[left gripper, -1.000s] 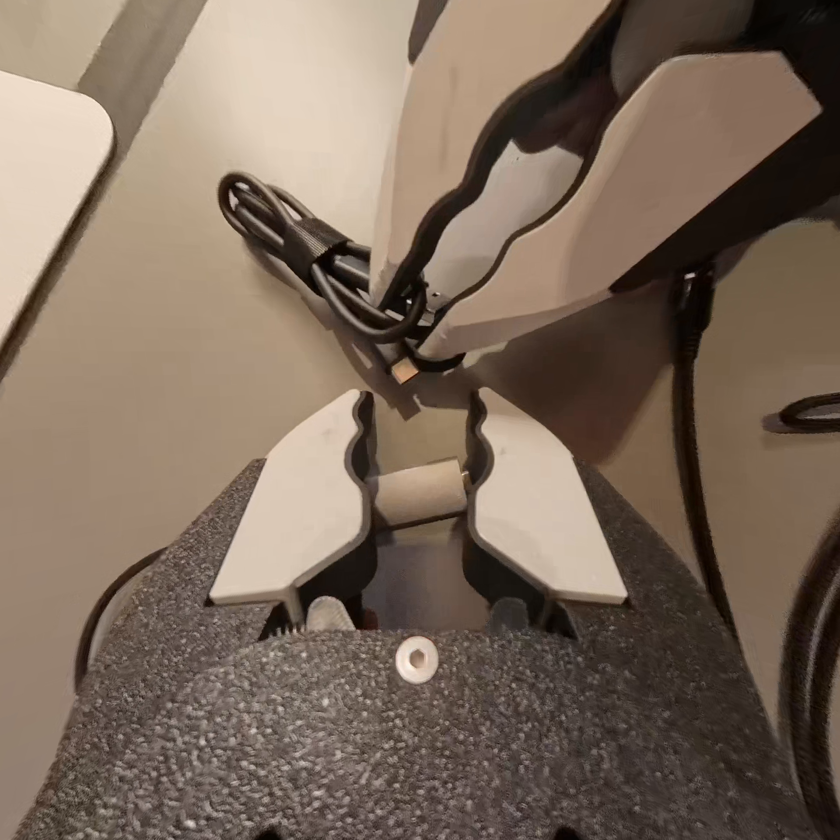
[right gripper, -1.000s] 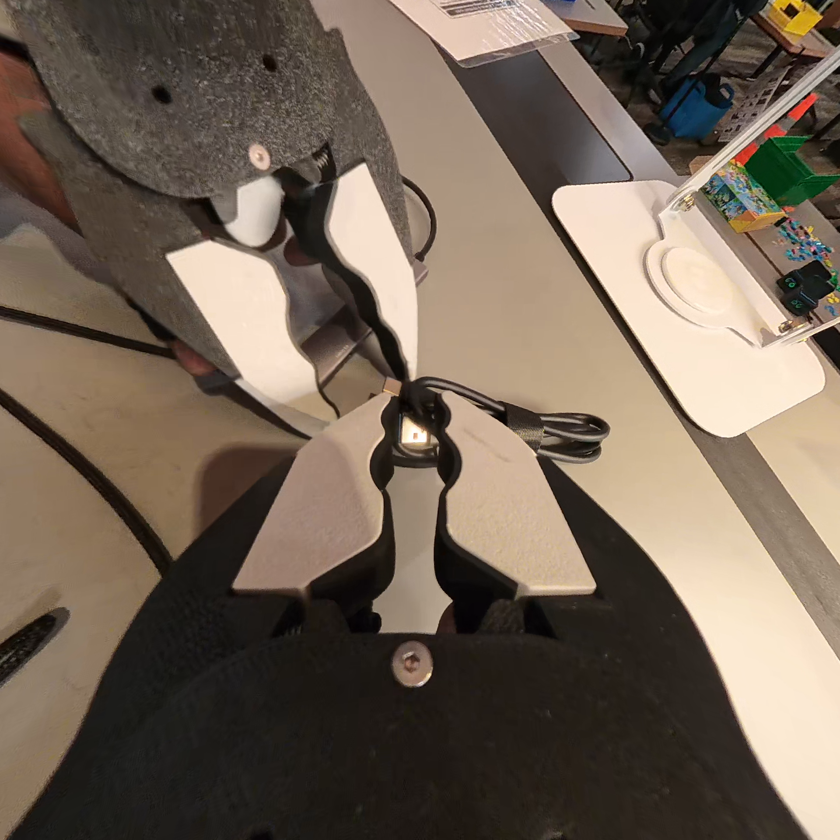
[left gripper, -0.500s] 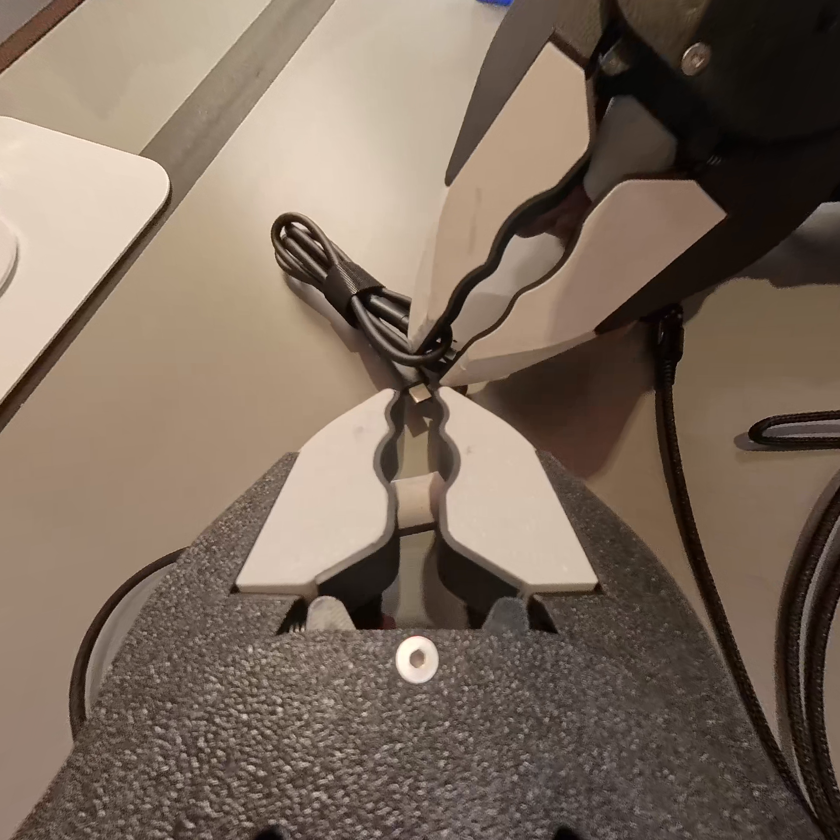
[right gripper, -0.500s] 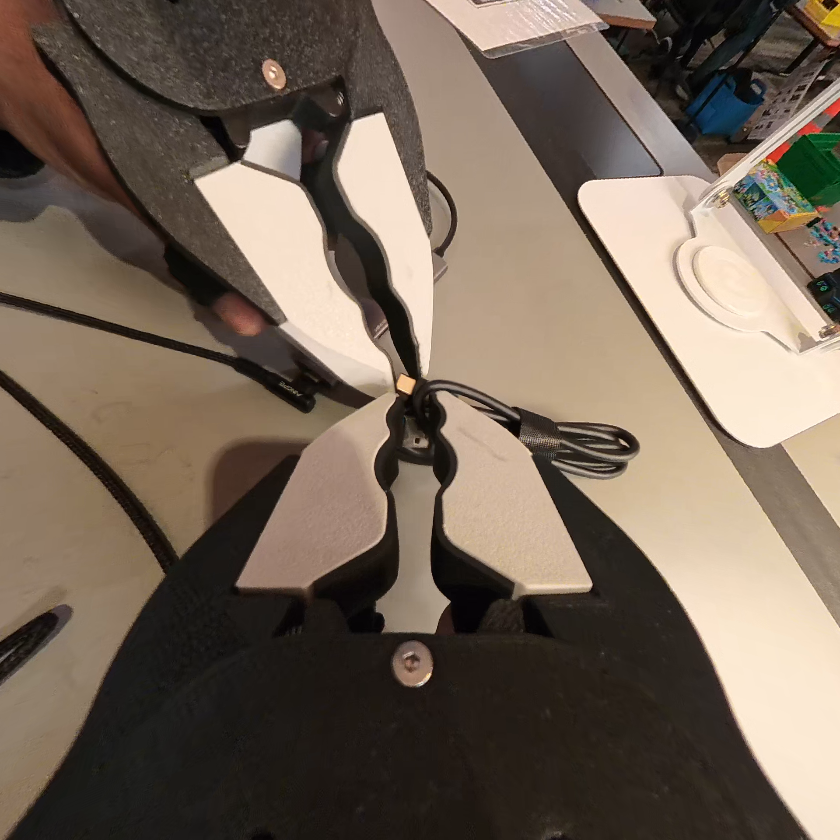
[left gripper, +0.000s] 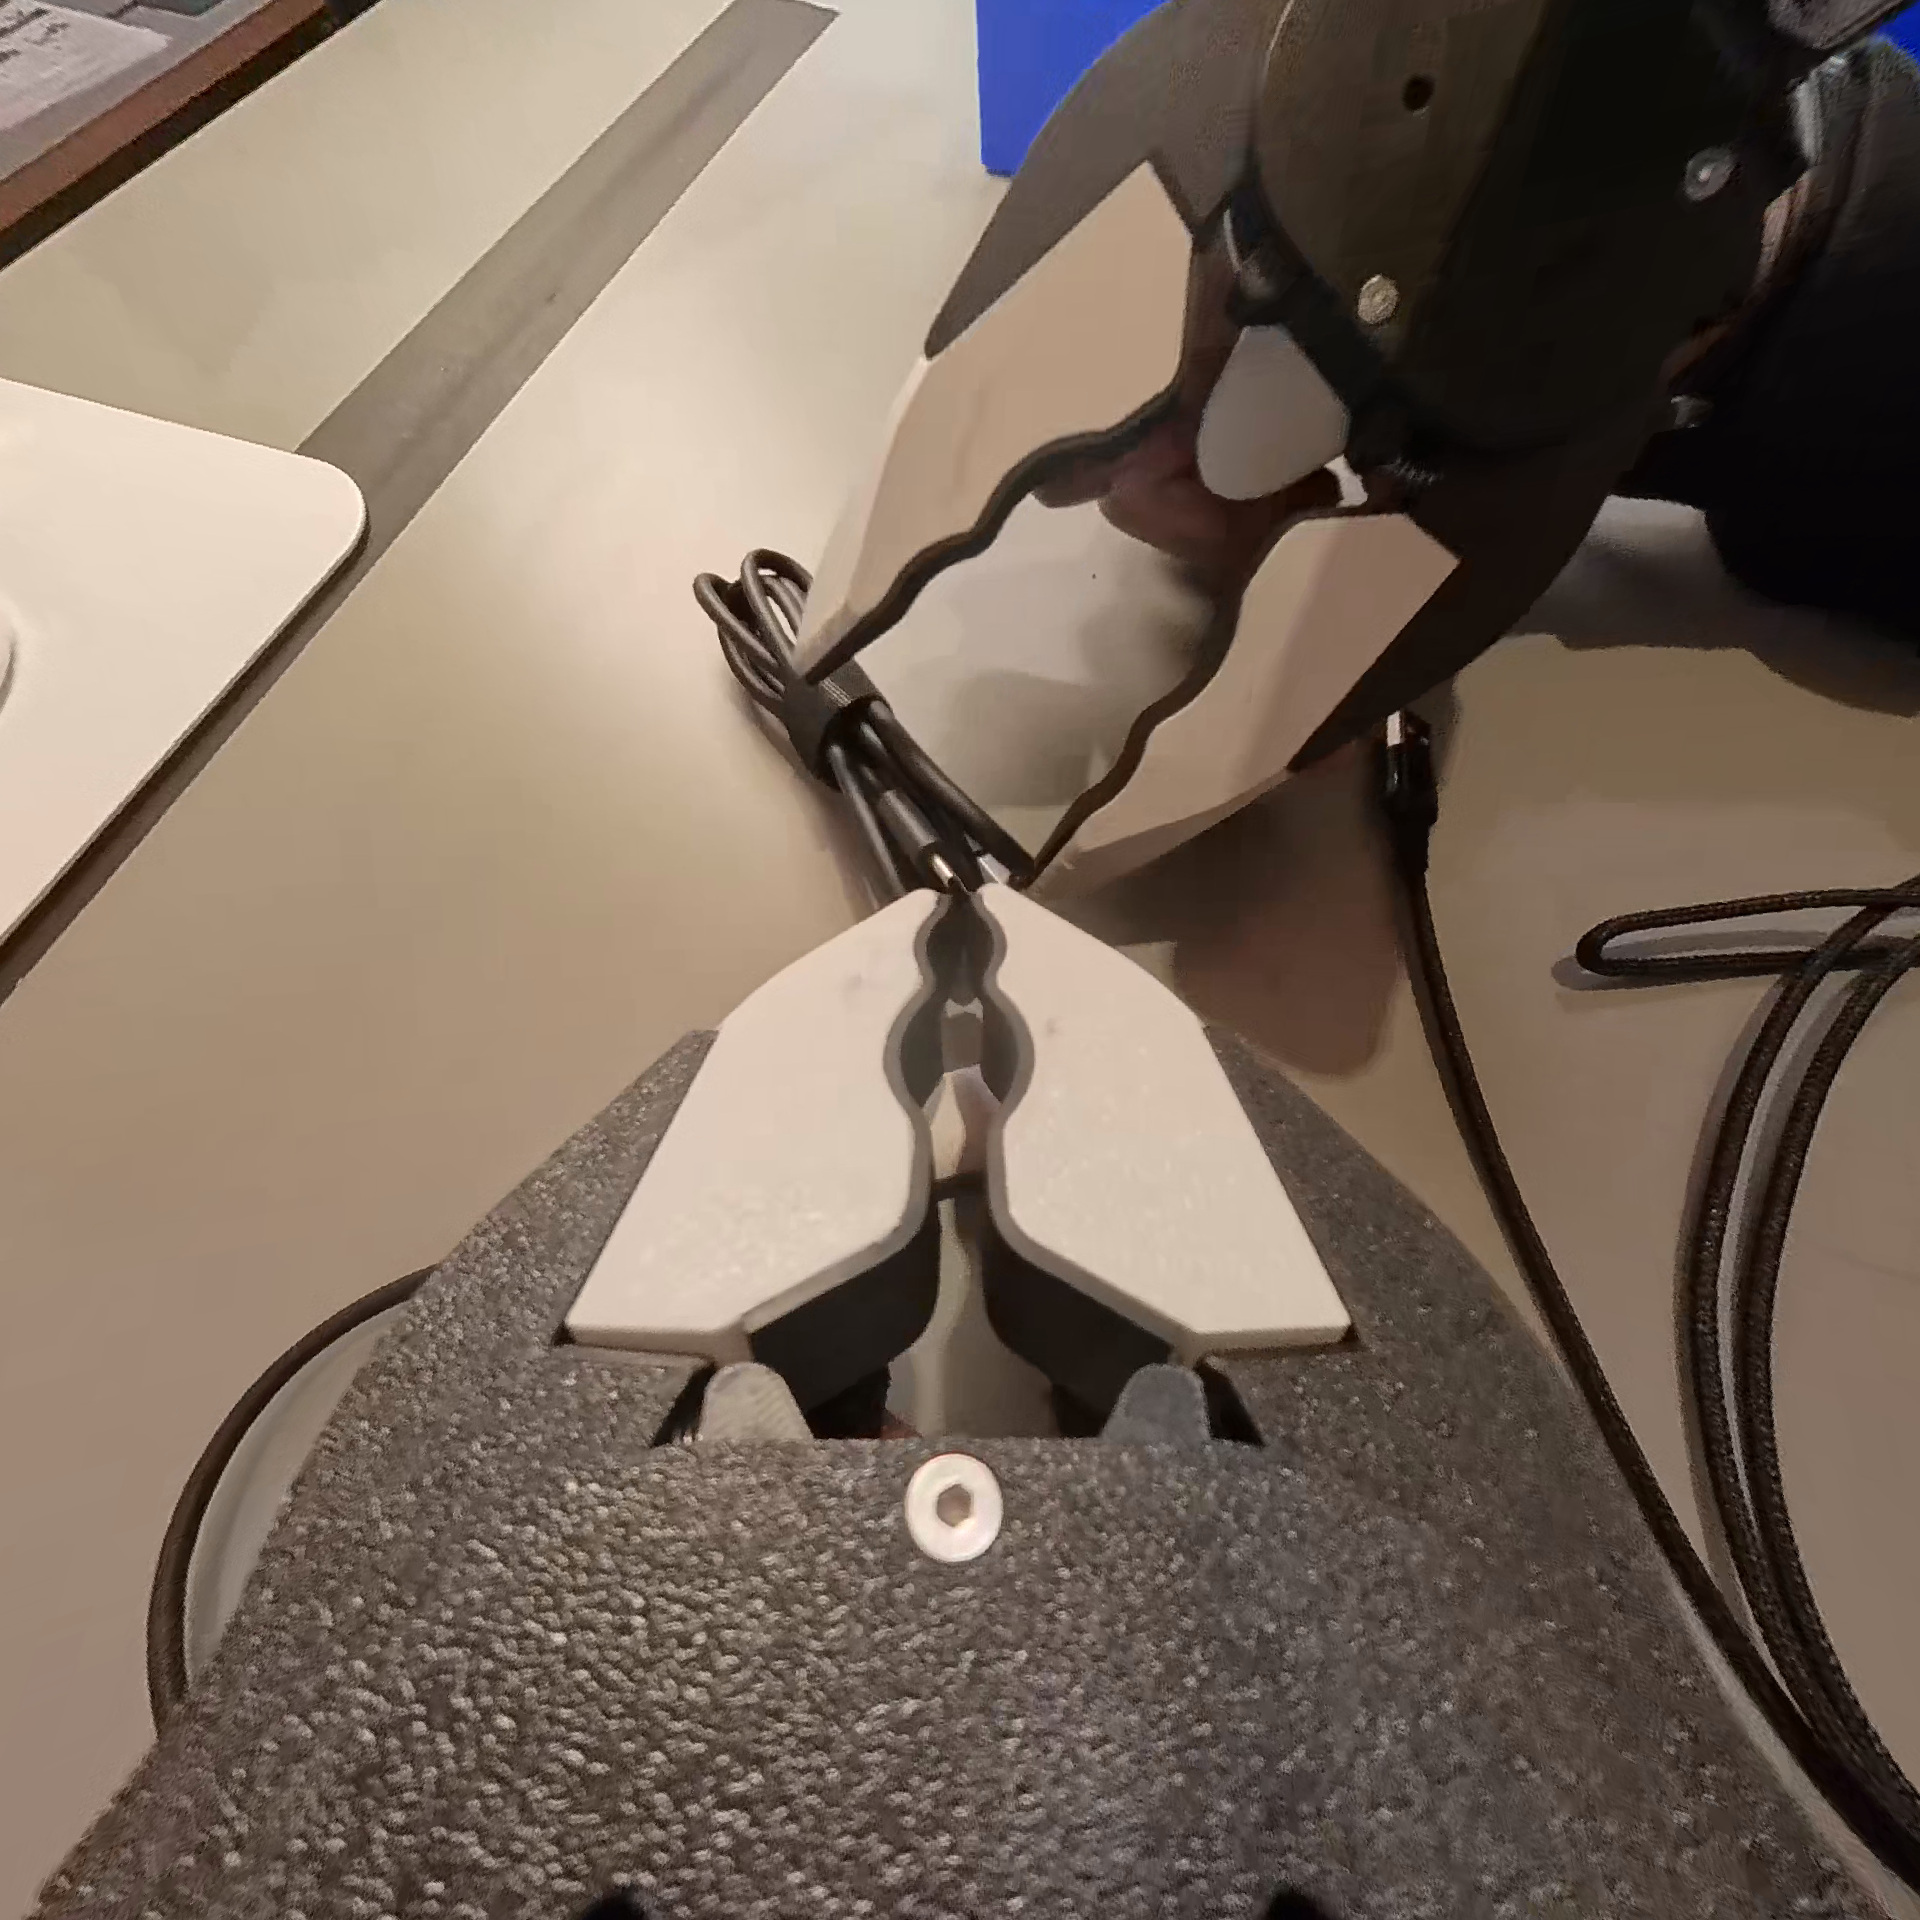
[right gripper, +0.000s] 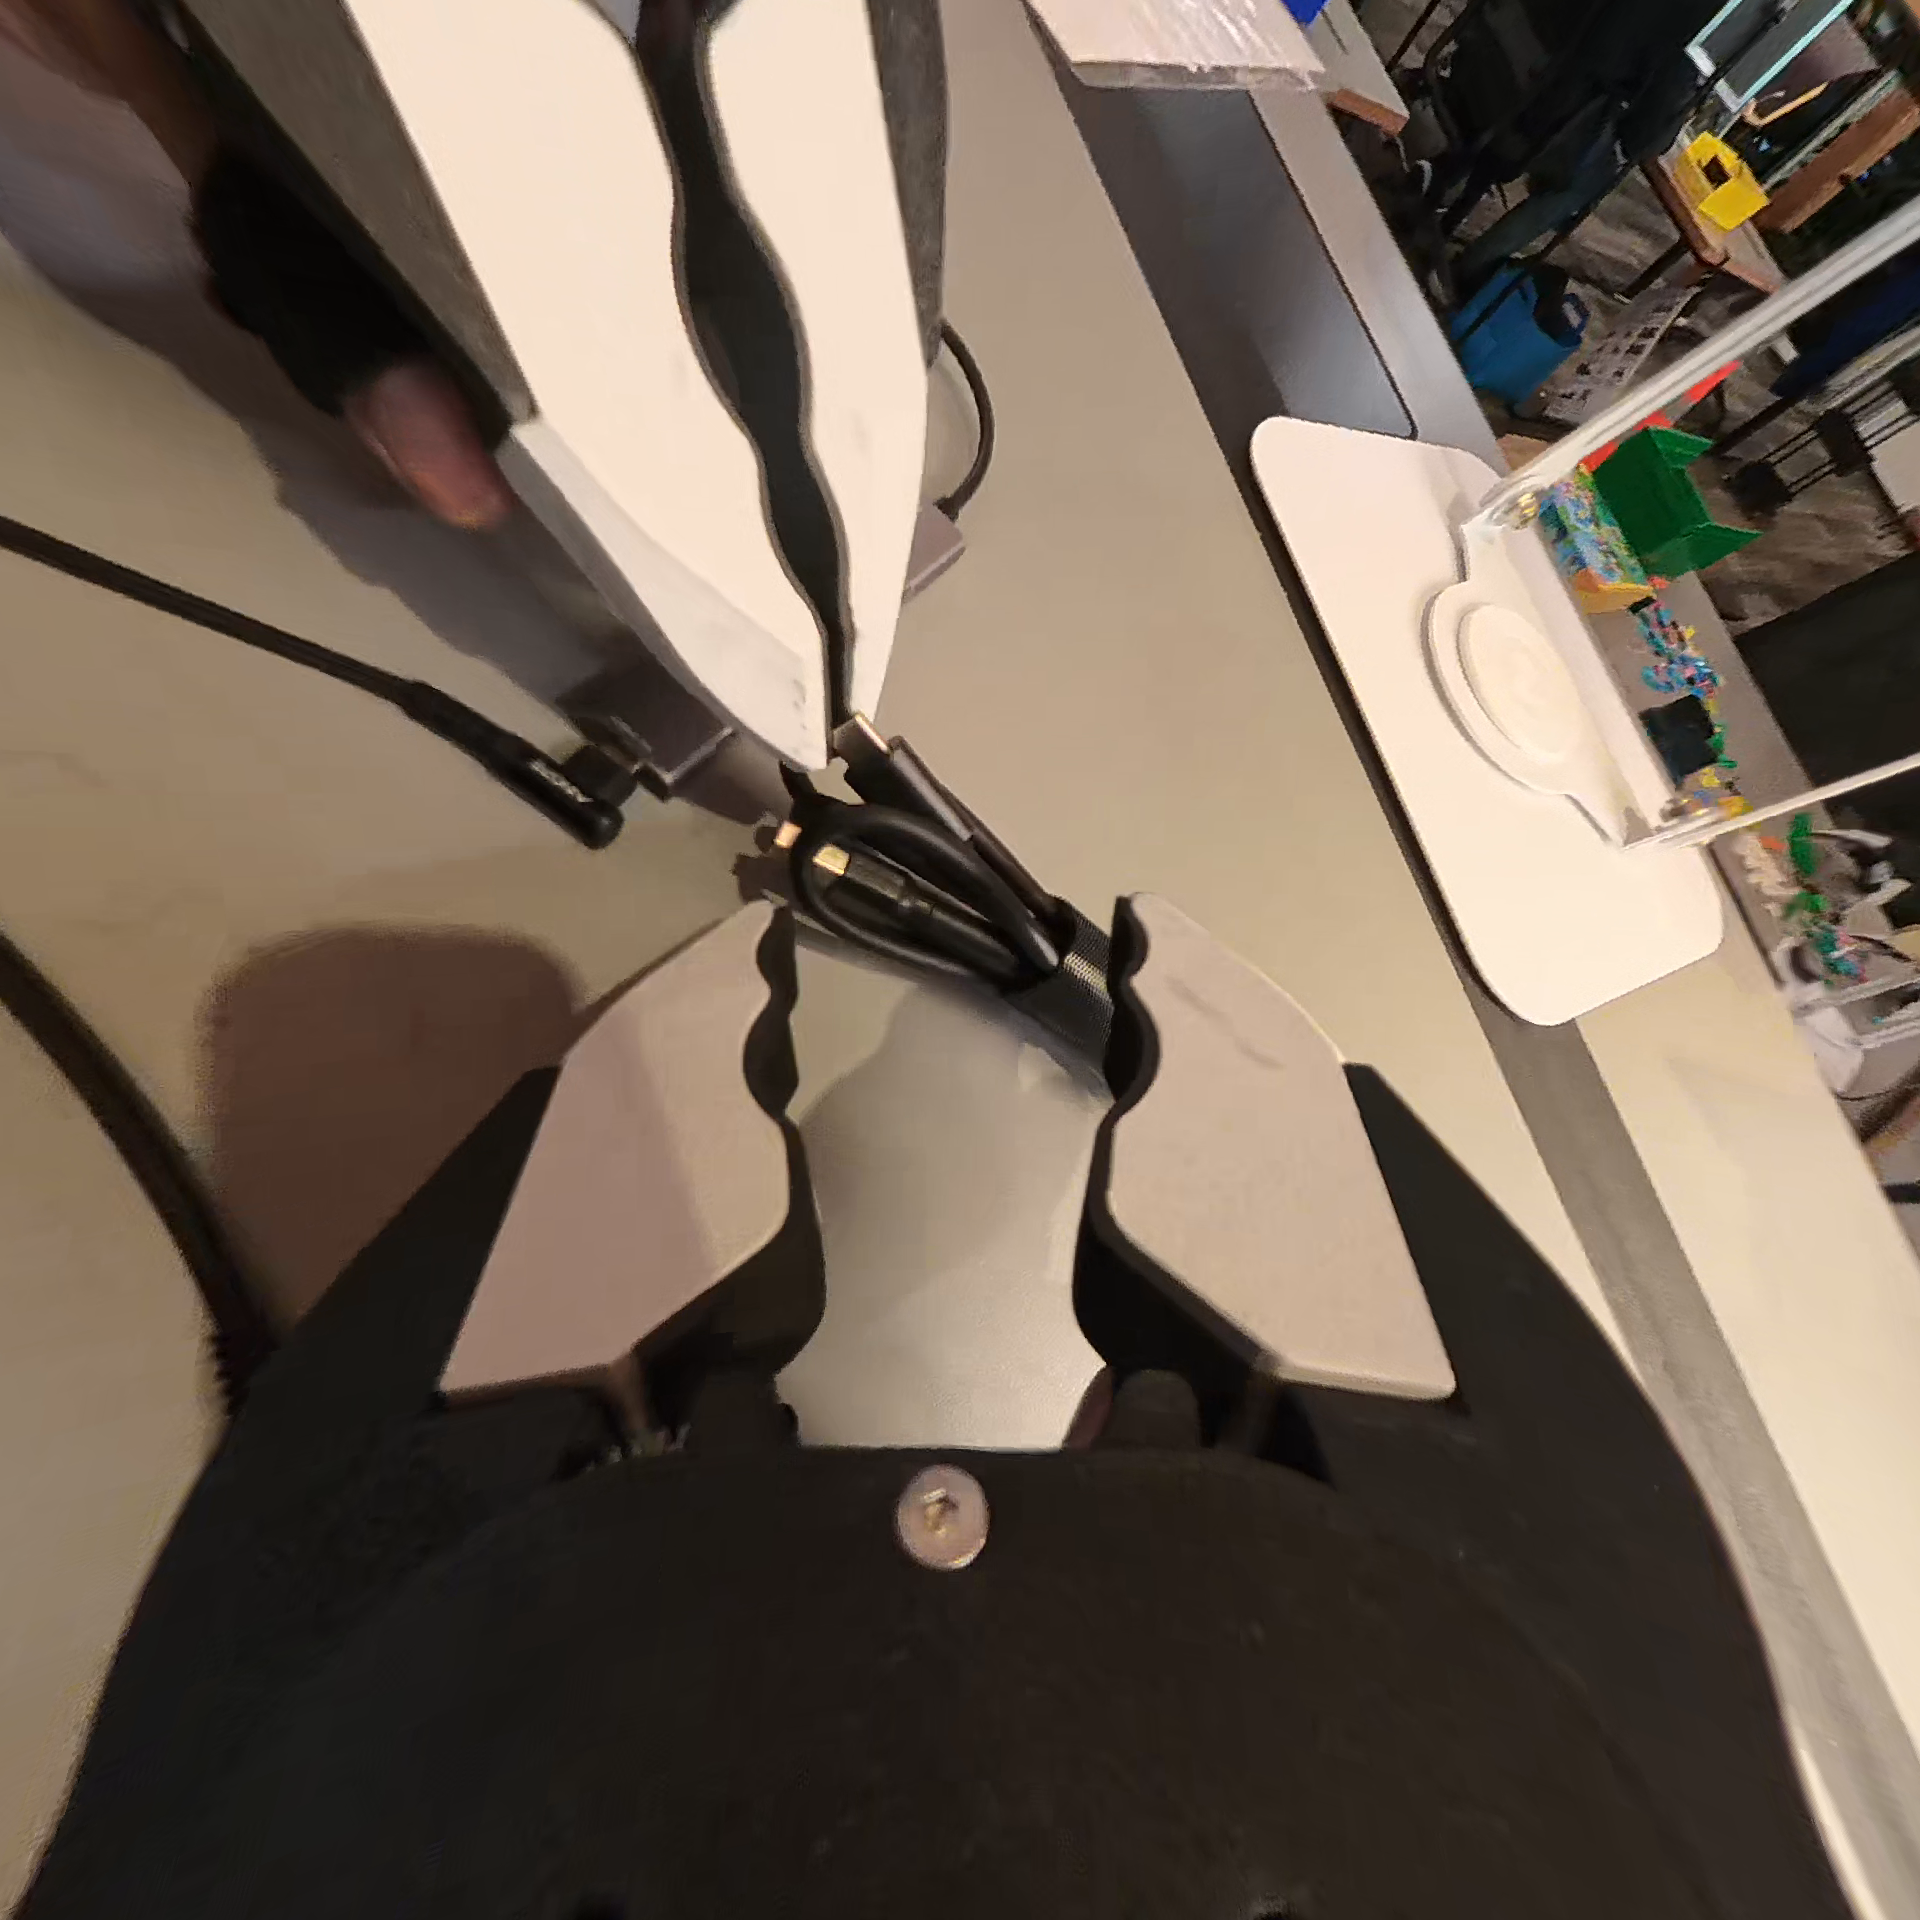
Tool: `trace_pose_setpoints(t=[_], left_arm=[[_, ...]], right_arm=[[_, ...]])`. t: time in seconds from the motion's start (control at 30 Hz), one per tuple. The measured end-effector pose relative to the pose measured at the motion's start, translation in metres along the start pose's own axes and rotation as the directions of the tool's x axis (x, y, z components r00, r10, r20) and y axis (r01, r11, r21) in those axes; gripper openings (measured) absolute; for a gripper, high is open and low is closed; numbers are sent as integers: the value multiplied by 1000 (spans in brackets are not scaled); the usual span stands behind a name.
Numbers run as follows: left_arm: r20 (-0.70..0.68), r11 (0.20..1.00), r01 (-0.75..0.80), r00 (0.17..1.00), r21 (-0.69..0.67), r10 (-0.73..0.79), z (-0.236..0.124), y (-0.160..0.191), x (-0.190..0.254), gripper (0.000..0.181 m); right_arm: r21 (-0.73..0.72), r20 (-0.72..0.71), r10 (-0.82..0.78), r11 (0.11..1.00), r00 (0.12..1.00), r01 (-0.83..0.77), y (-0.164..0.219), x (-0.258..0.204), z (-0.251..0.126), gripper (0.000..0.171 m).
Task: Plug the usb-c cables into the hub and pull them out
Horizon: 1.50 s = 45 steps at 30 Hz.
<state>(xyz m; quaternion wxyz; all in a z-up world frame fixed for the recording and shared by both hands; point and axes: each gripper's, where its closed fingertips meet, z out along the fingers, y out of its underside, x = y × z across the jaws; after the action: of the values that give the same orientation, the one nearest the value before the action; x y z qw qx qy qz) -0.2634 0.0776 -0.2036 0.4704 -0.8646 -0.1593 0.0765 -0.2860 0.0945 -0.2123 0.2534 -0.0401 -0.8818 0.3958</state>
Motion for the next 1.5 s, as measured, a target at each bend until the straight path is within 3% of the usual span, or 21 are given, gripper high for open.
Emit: trace_pose_setpoints(t=[0.53, 1.1, 1.5], left_arm=[[-38, 1000, -1, 999, 22, 2, -9, 2, 0, 4], [4, 995, 91, 996, 43, -92, -13, 2, -13, 3], [-40, 987, 141, 990, 81, -138, -25, 2, -17, 3]], right_arm=[[-68, -91, -195, 980, 977, 189, -6, -7, 10, 36], [-24, -126, -250, 968, 960, 249, -13, -8, 11, 30], [-90, -162, -375, 927, 913, 364, -10, -6, 14, 26]])
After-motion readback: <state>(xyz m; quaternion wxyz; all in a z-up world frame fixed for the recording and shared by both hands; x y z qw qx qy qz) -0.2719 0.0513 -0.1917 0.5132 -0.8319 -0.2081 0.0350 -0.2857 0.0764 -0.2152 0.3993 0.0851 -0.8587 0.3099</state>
